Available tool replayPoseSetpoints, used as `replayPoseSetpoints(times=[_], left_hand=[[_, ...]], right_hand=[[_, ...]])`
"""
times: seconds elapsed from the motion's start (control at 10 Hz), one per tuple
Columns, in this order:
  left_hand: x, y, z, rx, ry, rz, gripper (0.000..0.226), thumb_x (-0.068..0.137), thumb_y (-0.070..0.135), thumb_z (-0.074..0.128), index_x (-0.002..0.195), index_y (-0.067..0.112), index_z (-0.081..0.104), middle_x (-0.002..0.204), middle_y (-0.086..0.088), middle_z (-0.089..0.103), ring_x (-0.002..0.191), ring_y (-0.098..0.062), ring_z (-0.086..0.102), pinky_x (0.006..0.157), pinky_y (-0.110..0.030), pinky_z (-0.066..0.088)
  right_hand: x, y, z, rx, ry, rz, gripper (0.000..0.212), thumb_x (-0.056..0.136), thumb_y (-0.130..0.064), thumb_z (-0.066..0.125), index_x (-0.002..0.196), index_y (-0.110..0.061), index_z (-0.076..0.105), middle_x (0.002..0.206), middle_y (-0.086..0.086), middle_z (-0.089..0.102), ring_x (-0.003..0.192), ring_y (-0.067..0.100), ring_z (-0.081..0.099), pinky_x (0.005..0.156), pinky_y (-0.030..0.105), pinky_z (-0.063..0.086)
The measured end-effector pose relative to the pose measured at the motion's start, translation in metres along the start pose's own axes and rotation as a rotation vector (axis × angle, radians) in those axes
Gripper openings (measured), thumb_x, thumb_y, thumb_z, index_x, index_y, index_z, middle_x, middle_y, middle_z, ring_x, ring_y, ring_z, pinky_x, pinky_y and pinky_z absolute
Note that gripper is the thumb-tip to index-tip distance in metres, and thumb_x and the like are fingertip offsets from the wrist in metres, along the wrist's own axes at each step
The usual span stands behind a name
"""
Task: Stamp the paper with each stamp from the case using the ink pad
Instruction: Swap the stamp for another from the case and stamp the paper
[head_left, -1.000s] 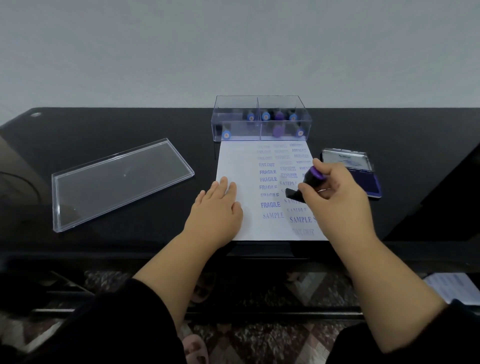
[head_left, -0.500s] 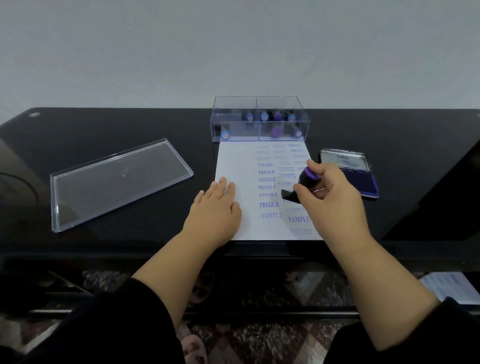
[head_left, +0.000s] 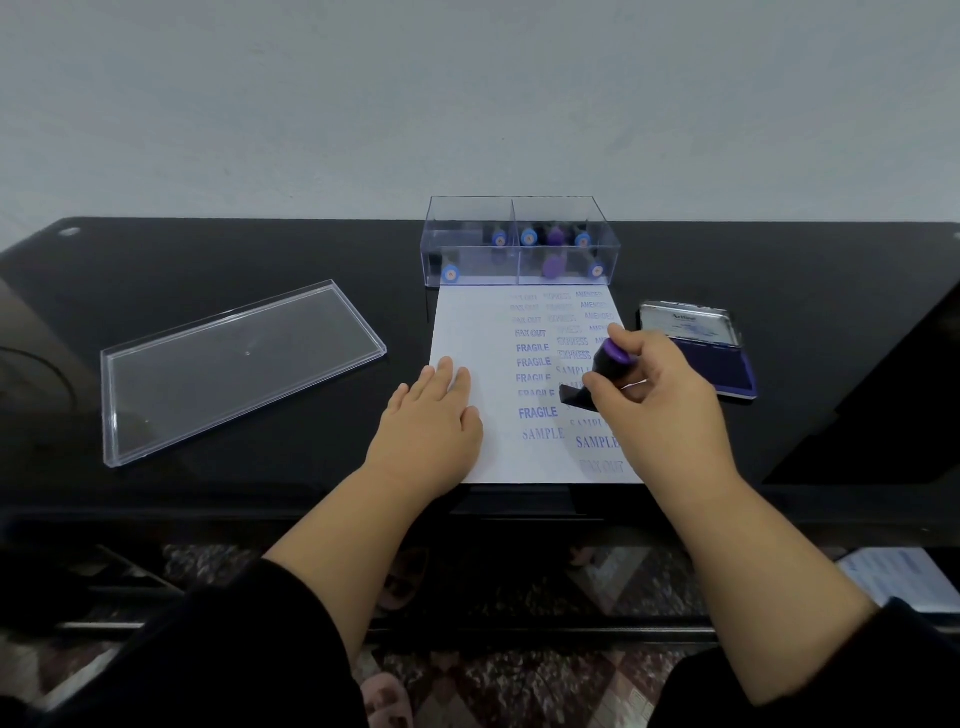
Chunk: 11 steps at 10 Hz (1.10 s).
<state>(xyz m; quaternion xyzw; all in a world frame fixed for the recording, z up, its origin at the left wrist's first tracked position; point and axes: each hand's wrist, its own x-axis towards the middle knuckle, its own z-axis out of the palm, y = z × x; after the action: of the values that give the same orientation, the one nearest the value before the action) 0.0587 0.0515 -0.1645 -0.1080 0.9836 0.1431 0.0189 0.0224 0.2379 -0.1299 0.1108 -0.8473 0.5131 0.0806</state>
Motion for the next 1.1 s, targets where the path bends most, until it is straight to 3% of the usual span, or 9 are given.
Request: replayPoseSetpoints(times=[0.7, 1.0, 1.1], left_hand=[[0.002, 0.001, -0.001, -0.019, 0.029, -0.017, 0.053, 0.100, 0.026, 0.022, 0.152, 0.019, 0.013, 0.160, 0.002, 0.002, 0.147, -0.013, 0.002, 0.118, -0.033, 0.000], [-0.001, 0.004, -0.004, -0.021, 0.034, -0.020, 0.053, 0.100, 0.026, 0.022, 0.152, 0.020, 0.014, 0.160, 0.003, 0.002, 0.147, -0.014, 0.003, 0.118, -0.032, 0.001], [0.000, 0.004, -0.004, -0.023, 0.028, -0.017, 0.053, 0.100, 0.026, 0.022, 0.152, 0.020, 0.013, 0.160, 0.003, 0.002, 0.147, -0.014, 0.002, 0.118, -0.032, 0.001]], right_hand=[[0.003, -0.001, -0.007, -0.018, 0.008, 0.027, 0.040, 0.088, -0.021, 0.064, 0.125, -0.032, 0.053, 0.082, -0.026, 0.055, 0.068, -0.007, 0.053, 0.059, 0.007, 0.037], [0.003, 0.000, -0.013, 0.023, 0.054, 0.037, 0.040, 0.089, -0.019, 0.063, 0.126, -0.029, 0.053, 0.088, -0.028, 0.053, 0.077, -0.005, 0.056, 0.065, 0.009, 0.040], [0.004, 0.000, -0.014, 0.027, 0.060, 0.043, 0.041, 0.089, -0.018, 0.063, 0.127, -0.028, 0.053, 0.092, -0.022, 0.057, 0.079, -0.004, 0.056, 0.065, 0.007, 0.039]])
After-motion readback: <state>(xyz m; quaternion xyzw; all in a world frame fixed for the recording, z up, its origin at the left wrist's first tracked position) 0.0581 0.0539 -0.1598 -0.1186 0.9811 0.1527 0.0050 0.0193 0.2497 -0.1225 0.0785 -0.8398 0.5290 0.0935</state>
